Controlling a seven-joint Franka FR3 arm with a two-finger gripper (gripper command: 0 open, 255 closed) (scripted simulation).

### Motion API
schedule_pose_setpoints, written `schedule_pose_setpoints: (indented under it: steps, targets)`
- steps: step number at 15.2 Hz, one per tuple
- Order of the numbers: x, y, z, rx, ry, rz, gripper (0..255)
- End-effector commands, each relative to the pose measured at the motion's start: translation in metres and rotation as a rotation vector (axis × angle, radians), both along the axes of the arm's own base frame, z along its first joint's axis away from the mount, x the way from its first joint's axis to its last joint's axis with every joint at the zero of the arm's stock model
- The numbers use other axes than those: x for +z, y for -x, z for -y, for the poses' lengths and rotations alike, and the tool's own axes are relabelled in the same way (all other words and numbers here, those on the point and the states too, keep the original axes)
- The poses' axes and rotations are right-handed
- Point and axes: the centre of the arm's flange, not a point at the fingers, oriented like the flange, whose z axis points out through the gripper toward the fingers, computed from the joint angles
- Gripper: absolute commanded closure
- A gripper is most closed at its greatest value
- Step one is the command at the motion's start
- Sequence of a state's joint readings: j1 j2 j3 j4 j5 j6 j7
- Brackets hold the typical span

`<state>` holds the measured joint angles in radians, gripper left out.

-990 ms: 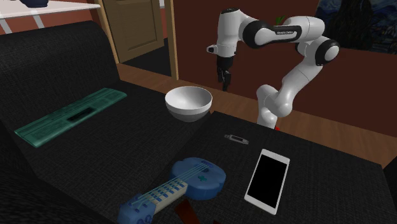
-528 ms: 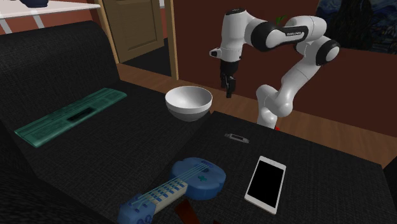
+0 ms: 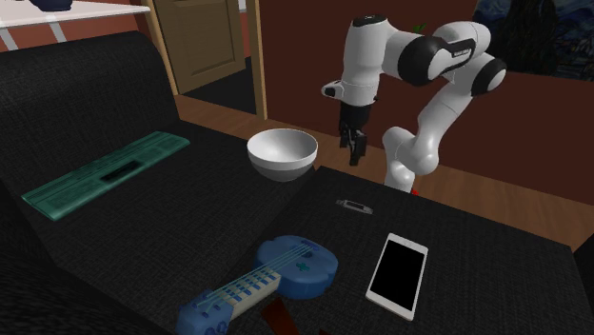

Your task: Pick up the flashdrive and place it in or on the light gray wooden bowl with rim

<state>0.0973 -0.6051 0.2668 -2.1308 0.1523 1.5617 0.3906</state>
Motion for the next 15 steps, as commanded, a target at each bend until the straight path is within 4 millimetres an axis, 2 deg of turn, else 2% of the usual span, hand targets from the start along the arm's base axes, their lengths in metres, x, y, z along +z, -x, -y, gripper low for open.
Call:
schedule_pose_setpoints:
  steps: [1,13,15]
  targets:
    - [0.004,-0.004,-0.025,-0.003,-0.003,0.001,0]
    - [0.019,-0.02,-0.18,-0.014,-0.016,0.006,0]
    - [0.015,-0.02,-0.183,-0.014,-0.017,0.006,0]
